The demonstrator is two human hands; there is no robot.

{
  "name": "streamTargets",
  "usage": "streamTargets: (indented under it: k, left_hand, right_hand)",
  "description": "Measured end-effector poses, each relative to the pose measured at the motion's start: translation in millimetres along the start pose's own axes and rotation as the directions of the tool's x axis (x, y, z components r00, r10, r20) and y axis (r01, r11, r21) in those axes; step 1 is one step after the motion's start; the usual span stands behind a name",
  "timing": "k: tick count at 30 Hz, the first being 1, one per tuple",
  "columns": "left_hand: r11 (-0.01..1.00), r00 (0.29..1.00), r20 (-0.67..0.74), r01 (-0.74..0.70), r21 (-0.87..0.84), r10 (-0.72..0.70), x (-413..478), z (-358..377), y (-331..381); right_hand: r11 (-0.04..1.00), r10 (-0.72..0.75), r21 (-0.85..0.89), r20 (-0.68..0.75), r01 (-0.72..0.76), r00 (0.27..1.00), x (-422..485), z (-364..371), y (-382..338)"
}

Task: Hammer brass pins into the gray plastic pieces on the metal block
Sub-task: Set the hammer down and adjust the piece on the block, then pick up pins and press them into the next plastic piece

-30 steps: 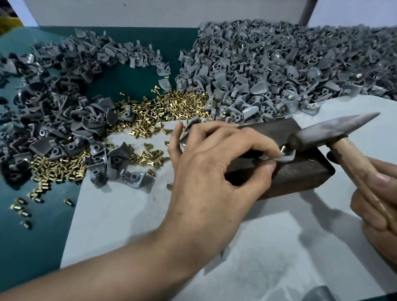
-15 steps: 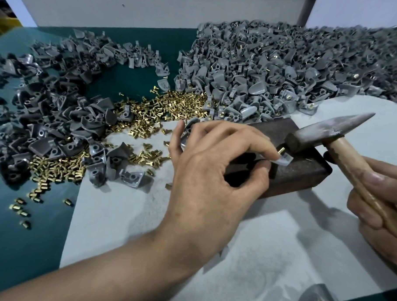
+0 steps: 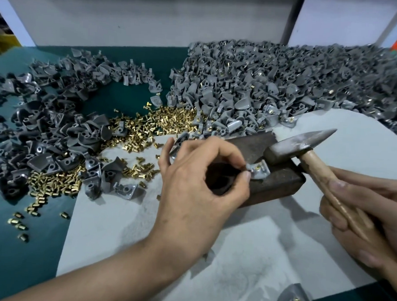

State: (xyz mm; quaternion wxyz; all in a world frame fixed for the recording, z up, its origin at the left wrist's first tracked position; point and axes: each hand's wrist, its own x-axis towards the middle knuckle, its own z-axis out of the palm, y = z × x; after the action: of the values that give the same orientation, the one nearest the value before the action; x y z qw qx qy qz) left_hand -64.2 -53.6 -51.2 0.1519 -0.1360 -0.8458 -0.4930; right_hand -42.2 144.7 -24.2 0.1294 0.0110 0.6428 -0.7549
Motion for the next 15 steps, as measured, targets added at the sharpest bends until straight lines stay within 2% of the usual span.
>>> streamTargets:
  k: [1, 2, 3, 4, 7, 9, 10, 11, 12, 13, 15]
  left_hand:
    - [1.000, 1.000, 0.003, 0.023, -0.017, -0.023, 0.4, -0.1, 1.7]
    - [0.998, 0.999, 0.008, 0.049, -0.041, -0.049, -0.1, -0.7, 3.1]
    - [0.995, 0.997, 0.011, 0.072, -0.067, -0.071, -1.0, -1.9, 5.7]
    - [0.995, 0.998, 0.012, 0.070, -0.069, -0.070, 0.9, -3.9, 12.1]
    - [0.992, 0.999, 0.015, -0.032, -0.122, 0.034, 38.0, -11.8, 33.0]
    - [0.972, 0.998, -0.058, 0.001, -0.235, -0.016, 91.3, -19.6, 38.1]
    - [0.971, 0.992, -0.097, 0.054, -0.234, -0.079, 122.2, -25.2, 36.0]
    - [0.983, 0.986, -0.112, 0.106, -0.148, -0.123, 150.0, -32.4, 28.6]
    - [0.987, 0.983, -0.104, 0.158, 0.022, -0.155, 171.8, -40.0, 13.9]
    - [0.948, 0.979, -0.058, 0.205, 0.242, -0.196, 186.3, -49.1, -8.3]
    - [0.739, 0.923, 0.094, 0.234, 0.631, -0.372, 192.3, -69.6, -55.0]
  right_hand:
    - [0.999, -0.047, -0.016, 0.075, 0.049, 0.996, -12.1, 11.4, 6.1]
    - [0.995, -0.012, -0.104, -0.053, 0.006, 0.999, -9.2, -6.3, -7.5]
    - [0.991, -0.014, -0.137, -0.058, 0.005, 0.998, -17.6, -8.9, -4.8]
    - [0.989, -0.076, -0.134, -0.118, 0.060, 0.990, -16.9, -14.5, 3.9]
    - [0.991, -0.114, -0.103, -0.326, 0.084, 0.939, -10.7, -29.6, -0.4]
    - [0.984, -0.129, -0.164, -0.366, 0.073, 0.922, -9.6, -33.9, 6.6]
    - [0.976, -0.144, -0.209, -0.388, 0.065, 0.910, -9.0, -34.6, 7.3]
    - [0.964, -0.166, -0.259, -0.428, 0.055, 0.889, -8.8, -34.2, 8.4]
    - [0.941, -0.205, -0.337, -0.465, 0.042, 0.861, -7.3, -33.8, 9.7]
    - [0.896, -0.258, -0.445, -0.480, 0.021, 0.838, -6.1, -35.4, 11.9]
    - [0.731, -0.350, -0.679, -0.448, -0.059, 0.823, -7.7, -37.5, 13.5]
